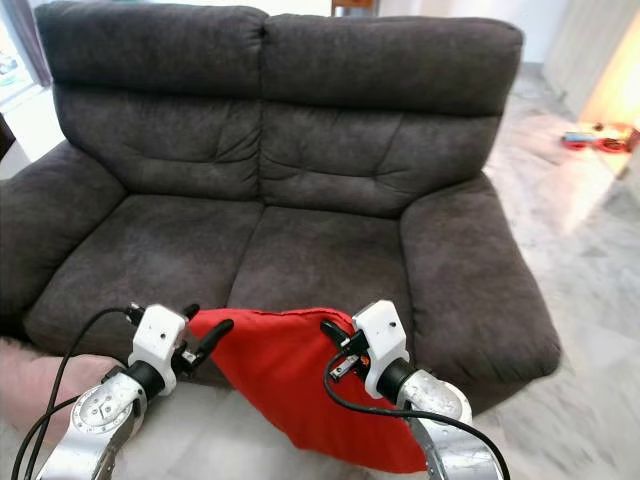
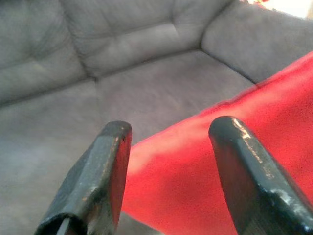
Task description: Move the pillow to the sofa from floor
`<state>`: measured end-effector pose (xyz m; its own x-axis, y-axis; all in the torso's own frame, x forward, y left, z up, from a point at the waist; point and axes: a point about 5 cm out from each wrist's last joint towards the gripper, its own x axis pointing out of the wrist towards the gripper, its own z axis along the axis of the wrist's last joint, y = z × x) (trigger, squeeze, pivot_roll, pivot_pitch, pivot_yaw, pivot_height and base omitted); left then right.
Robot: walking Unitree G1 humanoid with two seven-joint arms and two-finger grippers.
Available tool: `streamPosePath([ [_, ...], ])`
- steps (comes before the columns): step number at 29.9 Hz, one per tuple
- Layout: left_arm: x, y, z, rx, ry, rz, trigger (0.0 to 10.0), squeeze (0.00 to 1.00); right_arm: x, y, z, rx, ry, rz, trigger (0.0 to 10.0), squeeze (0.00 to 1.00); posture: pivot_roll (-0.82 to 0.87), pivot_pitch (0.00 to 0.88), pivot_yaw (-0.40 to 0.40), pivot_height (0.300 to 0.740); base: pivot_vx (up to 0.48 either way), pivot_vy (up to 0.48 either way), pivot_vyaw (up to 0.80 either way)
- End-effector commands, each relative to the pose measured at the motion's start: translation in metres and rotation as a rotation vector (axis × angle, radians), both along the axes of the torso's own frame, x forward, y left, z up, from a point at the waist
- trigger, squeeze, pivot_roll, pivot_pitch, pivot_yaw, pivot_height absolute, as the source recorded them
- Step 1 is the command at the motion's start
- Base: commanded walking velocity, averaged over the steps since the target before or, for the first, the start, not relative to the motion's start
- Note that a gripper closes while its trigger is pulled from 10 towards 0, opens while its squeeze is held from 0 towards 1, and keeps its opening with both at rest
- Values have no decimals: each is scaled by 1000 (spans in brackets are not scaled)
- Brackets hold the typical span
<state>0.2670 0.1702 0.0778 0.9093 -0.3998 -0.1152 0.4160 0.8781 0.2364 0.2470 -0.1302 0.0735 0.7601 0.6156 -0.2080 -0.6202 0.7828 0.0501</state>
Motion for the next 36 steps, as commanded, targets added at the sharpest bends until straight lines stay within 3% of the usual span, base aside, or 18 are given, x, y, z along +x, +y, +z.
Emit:
streamPosePath([
  [1,-5,2,-8,13,31,2,10000,0,11,5,27,34,-132,25,10000,0,101,0,-26,740,0,0,0],
  [8,-8,13,-7,58,74,-55,10000,0,7,10,25,16,-117,74,10000,0,107,0,-27,740,0,0,0],
  [13,-20,23,-6,91,193,-226,10000,0,-3,16,22,-19,-75,195,10000,0,111,0,-29,740,0,0,0],
  [23,-35,35,-9,165,394,-418,10000,0,-19,14,23,-82,-16,393,10000,0,103,0,-33,740,0,0,0],
  [30,-38,42,-9,230,474,-499,10000,0,-27,14,25,-90,15,481,10000,0,109,0,-37,740,0,0,0],
  [32,-40,44,-11,291,511,-543,10000,0,-30,15,26,-84,27,515,10000,0,105,0,-37,740,0,0,0],
  [36,-39,41,-11,316,506,-572,10000,0,-31,16,27,-87,35,534,10000,0,106,0,-37,740,0,0,0],
])
